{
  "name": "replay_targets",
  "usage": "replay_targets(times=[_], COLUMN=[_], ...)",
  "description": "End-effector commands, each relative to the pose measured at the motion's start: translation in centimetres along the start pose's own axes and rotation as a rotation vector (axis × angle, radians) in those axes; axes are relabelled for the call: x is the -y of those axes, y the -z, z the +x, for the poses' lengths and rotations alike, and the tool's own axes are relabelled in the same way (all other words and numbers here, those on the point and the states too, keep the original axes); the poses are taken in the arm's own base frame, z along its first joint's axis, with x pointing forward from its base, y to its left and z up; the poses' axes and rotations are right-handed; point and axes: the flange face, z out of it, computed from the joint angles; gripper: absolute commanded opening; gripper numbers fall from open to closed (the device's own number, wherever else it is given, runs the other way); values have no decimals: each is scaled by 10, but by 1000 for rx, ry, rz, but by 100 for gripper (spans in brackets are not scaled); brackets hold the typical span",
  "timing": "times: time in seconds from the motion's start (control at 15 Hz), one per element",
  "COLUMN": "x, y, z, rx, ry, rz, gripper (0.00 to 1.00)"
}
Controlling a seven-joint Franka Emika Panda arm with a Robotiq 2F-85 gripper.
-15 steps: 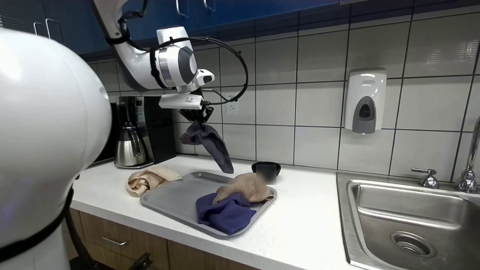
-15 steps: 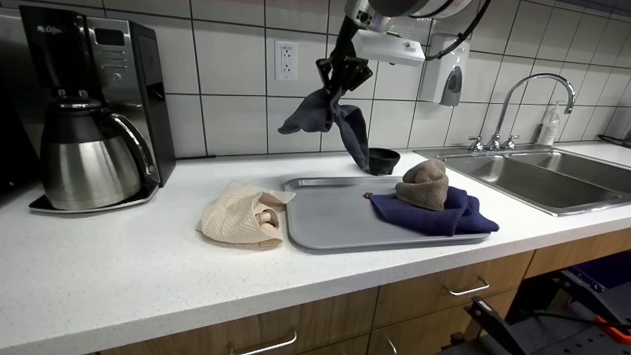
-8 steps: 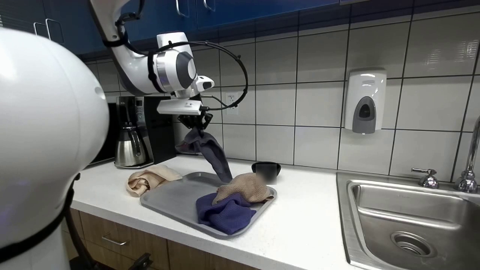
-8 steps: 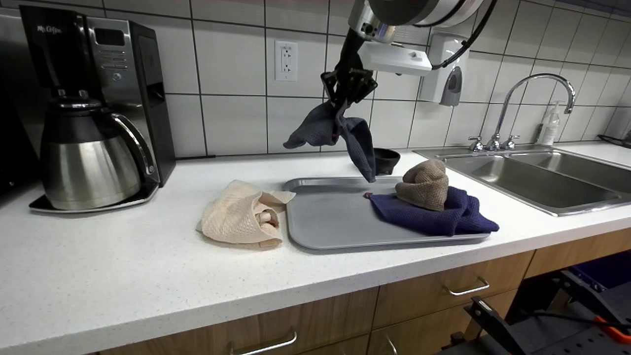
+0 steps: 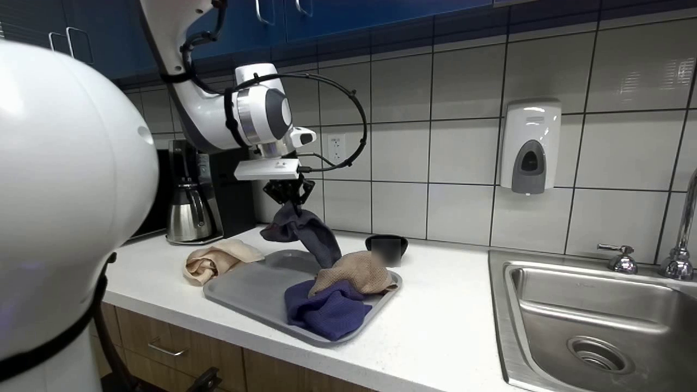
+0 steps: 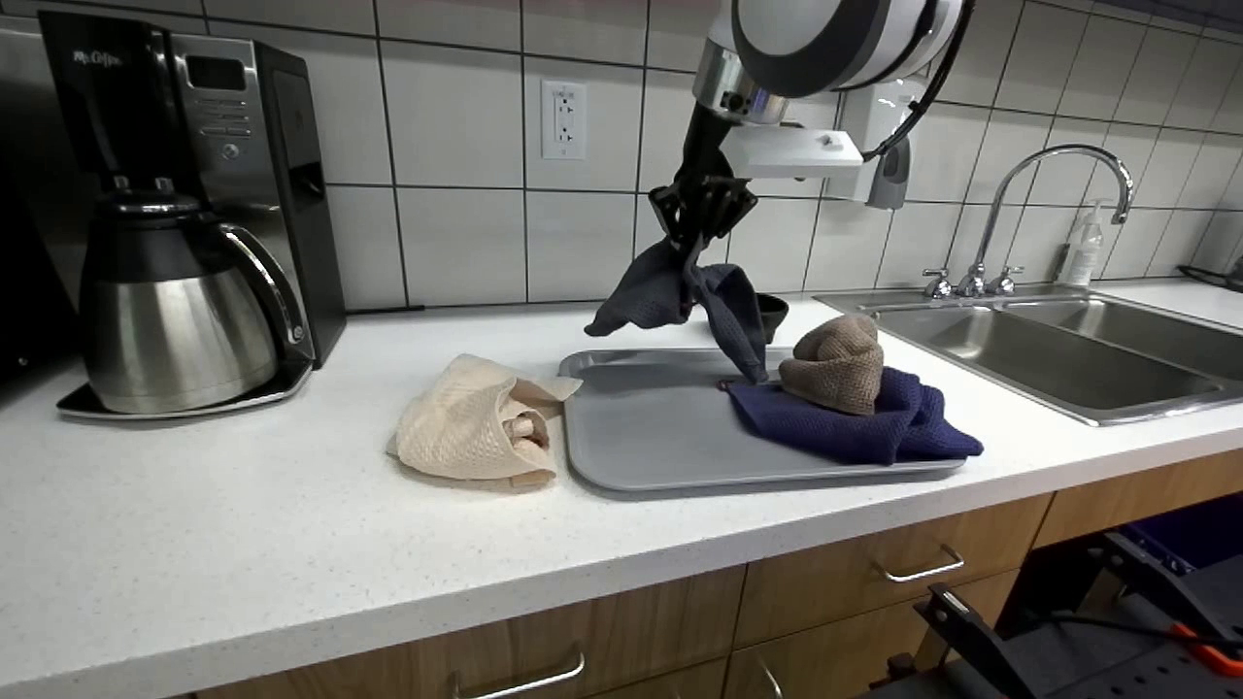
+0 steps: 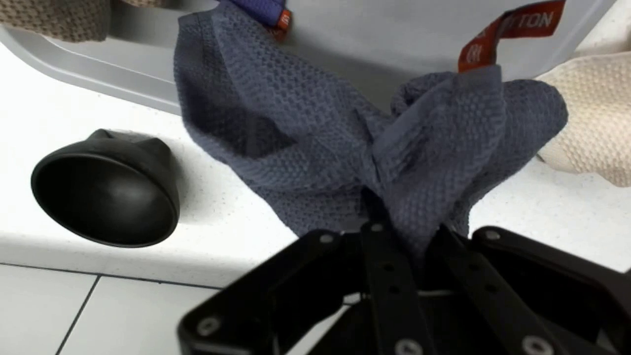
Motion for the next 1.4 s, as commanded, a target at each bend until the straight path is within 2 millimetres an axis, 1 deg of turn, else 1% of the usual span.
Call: replay_targets(times=[0.0, 0.4, 0.87, 1.13, 1.33], x=[1, 10, 18, 19, 19], y=[-16, -48, -87, -100, -105], z=[5, 11, 9, 5, 1], rx=[43, 104, 183, 219, 239], ry=[-1, 11, 26, 34, 51], rz=[-27, -61, -120, -132, -141], gripper=[2, 2, 2, 2, 2])
